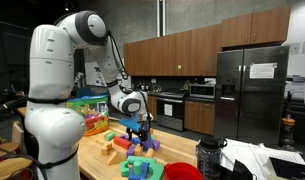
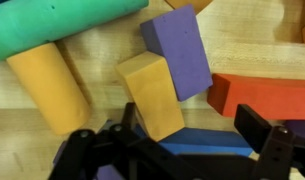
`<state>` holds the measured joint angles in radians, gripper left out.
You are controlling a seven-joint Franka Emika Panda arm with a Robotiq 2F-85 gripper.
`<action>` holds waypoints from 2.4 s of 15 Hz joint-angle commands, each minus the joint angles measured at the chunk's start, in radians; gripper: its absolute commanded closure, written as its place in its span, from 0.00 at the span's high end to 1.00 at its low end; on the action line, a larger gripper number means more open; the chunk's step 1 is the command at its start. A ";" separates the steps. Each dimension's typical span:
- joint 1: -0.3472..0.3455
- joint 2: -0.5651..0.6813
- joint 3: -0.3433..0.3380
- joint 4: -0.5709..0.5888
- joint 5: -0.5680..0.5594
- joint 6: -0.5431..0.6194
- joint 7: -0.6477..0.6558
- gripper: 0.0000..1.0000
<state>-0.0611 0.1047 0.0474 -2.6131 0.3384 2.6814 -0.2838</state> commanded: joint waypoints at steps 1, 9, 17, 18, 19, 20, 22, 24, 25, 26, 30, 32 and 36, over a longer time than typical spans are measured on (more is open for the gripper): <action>0.003 -0.001 -0.004 0.001 -0.001 -0.002 0.002 1.00; 0.002 -0.001 -0.006 0.001 -0.001 -0.002 0.002 1.00; 0.014 0.000 -0.015 -0.006 -0.069 0.063 0.036 1.00; 0.015 0.000 -0.017 -0.008 -0.095 0.080 0.047 1.00; 0.015 0.001 -0.019 -0.007 -0.116 0.092 0.061 1.00; 0.015 0.005 -0.022 -0.005 -0.144 0.102 0.077 1.00; 0.011 0.006 -0.026 -0.004 -0.176 0.108 0.097 1.00; 0.012 0.011 -0.034 -0.006 -0.207 0.116 0.128 1.00; 0.012 0.016 -0.040 -0.006 -0.221 0.118 0.147 1.00; 0.012 0.019 -0.046 -0.006 -0.234 0.117 0.166 1.00; 0.010 0.032 -0.049 -0.018 -0.242 0.100 0.197 1.00; 0.007 0.041 -0.042 -0.022 -0.227 0.093 0.192 1.00; 0.011 0.051 -0.044 -0.024 -0.236 0.091 0.207 1.00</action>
<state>-0.0578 0.1557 0.0097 -2.6343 0.1106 2.7800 -0.1027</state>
